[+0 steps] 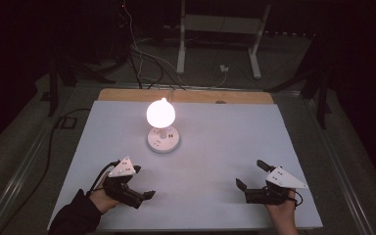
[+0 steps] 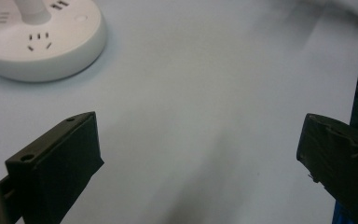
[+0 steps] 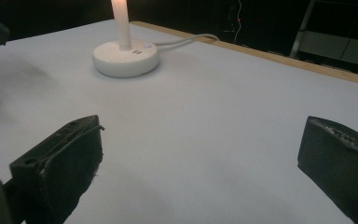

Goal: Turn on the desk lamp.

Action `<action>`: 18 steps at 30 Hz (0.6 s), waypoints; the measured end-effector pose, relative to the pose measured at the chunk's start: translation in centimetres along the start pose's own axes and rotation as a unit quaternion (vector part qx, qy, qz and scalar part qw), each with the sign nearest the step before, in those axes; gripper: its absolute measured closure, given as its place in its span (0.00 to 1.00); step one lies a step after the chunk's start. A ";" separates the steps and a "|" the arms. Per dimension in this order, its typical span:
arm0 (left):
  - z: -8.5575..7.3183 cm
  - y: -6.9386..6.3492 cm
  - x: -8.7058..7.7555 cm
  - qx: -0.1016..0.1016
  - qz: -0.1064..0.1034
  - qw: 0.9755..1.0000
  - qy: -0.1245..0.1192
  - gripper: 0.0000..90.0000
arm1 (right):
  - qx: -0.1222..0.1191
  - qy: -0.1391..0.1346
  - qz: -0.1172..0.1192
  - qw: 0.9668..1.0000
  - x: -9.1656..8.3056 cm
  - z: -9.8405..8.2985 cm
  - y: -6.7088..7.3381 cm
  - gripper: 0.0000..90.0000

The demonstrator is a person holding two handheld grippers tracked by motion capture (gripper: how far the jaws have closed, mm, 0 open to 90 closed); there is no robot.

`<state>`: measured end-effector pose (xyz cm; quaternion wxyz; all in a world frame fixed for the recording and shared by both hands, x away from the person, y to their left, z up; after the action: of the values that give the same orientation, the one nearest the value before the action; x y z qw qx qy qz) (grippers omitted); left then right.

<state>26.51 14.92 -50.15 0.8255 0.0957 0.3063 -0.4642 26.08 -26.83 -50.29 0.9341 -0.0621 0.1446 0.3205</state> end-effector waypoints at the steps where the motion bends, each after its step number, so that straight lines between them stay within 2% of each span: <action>1: -0.3 0.0 -0.2 0.001 -0.001 1.000 -0.002 0.00 | 0.000 0.000 0.000 1.000 0.0 0.0 0.0 0.00; 9: -2.1 0.5 -1.1 -0.002 -0.003 1.000 -0.010 0.00 | 0.001 0.003 0.002 1.000 0.1 -0.1 0.0 0.00; 12: -2.8 0.6 -1.4 0.007 -0.001 1.000 -0.011 0.00 | 0.003 0.004 0.003 1.000 0.1 -0.1 0.0 0.00; 14: -3.2 0.7 -1.6 0.016 0.010 1.000 -0.009 0.00 | 0.003 0.004 0.003 1.000 0.2 -0.1 0.0 0.00; 18: -4.4 1.2 -2.2 0.029 0.015 0.999 -0.002 0.00 | 0.006 0.005 0.004 1.000 0.2 -0.1 0.0 0.00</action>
<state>24.83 19.02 -52.48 0.8300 0.1229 0.2898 -0.4604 26.18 -26.77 -50.49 0.9324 -0.0569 0.1512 0.3233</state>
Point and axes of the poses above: each handheld gripper's, and its own axes: x roughly forward along the jaws, z roughly out of its top, y roughly to its left, the point moved 3 cm from there along x, roughly forward along the jaws, and after that the axes turned 2 degrees about -y, right-handed, at the moved point
